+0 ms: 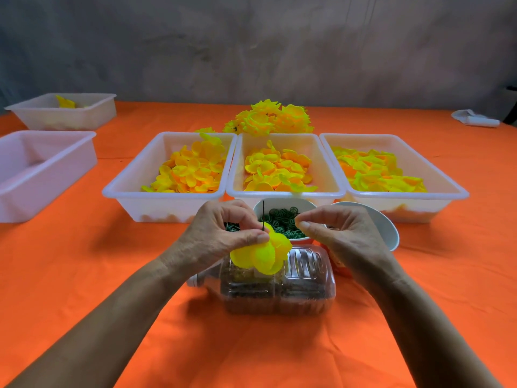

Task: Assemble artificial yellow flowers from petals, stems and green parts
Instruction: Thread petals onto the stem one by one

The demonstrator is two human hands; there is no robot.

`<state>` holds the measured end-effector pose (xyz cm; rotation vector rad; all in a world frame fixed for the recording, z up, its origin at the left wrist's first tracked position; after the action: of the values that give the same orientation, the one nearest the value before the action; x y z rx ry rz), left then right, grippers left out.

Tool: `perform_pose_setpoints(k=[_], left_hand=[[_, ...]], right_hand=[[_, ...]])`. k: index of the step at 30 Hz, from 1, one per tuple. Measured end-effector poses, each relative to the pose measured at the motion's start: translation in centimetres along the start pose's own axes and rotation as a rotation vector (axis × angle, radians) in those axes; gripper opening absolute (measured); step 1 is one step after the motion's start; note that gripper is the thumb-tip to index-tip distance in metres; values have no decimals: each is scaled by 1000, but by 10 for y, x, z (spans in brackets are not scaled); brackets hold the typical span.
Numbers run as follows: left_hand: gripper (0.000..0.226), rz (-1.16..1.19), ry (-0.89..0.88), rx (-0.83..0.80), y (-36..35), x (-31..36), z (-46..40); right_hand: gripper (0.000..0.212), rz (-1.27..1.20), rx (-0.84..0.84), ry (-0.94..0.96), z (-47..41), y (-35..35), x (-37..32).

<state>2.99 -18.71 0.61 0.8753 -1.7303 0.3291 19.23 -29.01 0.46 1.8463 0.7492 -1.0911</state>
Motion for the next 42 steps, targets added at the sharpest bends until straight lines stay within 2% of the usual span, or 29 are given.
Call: perform_pose_setpoints(k=[9,18,22,25,27,29,32,36,38,42], left_hand=[[10,-26,-24,4,0,1,1],[13,-16,-22,21,1,-4,3],[11,-50,-15,22,1,-3,0],[15,-43,1,15,1,-3,0],[15,-38,4,15,2,-2,1],[13,-31,9,20,2,-2,0],[18,-28,5,14,2,-1,0],[14,-19,-2,10,2,1,0],[14,-14,-8,8,1,3,0],[15,-30,-35,13,1,5,0]], right_hand=[[25,-5,8,-1,0,-4,3],[20,22,98,-21,-11,19,7],[10,284,299,20,-42,65,8],[17,602,392,-91,-78,105,27],[29,783,354,-238,-99,123,50],[40,865,286,-338,-115,131,69],[51,887,185,-374,-132,126,85],[60,1034,-49,-408,-148,108,95],[55,1131,-143,-428,-154,103,98],[26,1244,-213,-476,-156,99,100]])
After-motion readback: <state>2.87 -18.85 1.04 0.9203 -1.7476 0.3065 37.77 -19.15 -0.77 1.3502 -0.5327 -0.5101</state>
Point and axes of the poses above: each hand's wrist, its own z-axis away from the middle knuckle, its own y-axis out of the back of the hand, x = y × z, the point moved 5 cm from there along -z, towards the middle knuckle, and after that the axes turned 6 degrees about z, right-handed, at the moved point
